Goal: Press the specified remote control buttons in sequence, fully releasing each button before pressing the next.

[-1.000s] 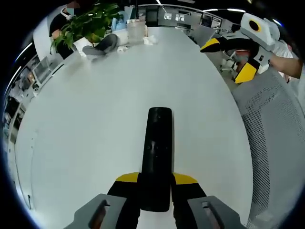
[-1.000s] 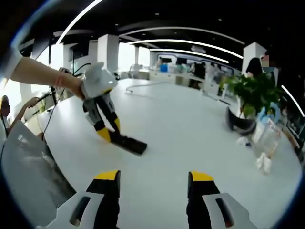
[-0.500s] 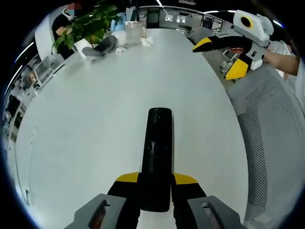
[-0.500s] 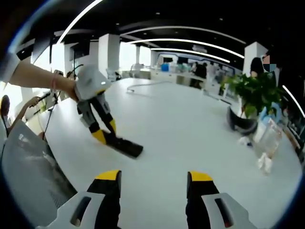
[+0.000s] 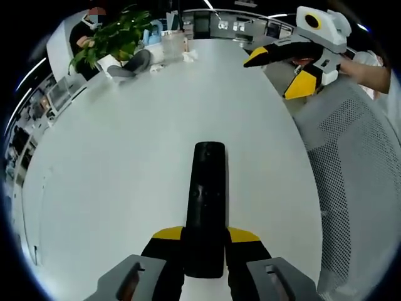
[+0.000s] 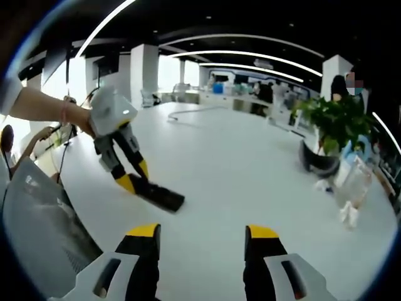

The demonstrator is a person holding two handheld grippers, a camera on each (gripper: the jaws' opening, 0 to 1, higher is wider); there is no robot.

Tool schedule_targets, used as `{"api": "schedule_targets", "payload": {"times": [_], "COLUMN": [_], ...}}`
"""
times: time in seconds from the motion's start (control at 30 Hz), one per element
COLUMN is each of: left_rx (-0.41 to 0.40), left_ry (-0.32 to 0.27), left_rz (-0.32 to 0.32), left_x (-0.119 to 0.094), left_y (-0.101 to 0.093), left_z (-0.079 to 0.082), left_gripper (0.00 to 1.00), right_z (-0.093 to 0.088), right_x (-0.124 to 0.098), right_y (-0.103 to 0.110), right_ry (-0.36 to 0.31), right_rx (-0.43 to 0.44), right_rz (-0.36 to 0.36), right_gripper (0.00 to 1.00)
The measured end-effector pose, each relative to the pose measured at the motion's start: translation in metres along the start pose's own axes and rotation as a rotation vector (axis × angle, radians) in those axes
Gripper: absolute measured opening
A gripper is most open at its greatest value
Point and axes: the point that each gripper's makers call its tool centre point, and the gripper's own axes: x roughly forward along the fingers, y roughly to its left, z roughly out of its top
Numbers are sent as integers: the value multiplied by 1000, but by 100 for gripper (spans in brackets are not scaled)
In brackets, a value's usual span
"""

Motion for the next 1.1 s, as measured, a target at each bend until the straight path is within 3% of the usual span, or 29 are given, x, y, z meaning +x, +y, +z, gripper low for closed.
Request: {"api": "schedule_targets", "payload": {"times": [1.1], "left_rx": [-3], "left_ry": [-20], "left_rz": [1], "left_x": [-3], "left_y": [-33], "left_z": [-6], "left_gripper": [24], "right_z": [-3], "right_x": [-2], "right_y": [2], "right_ry": [7], "right_rx": [-10], "right_rz": [10], "right_gripper": [51]}}
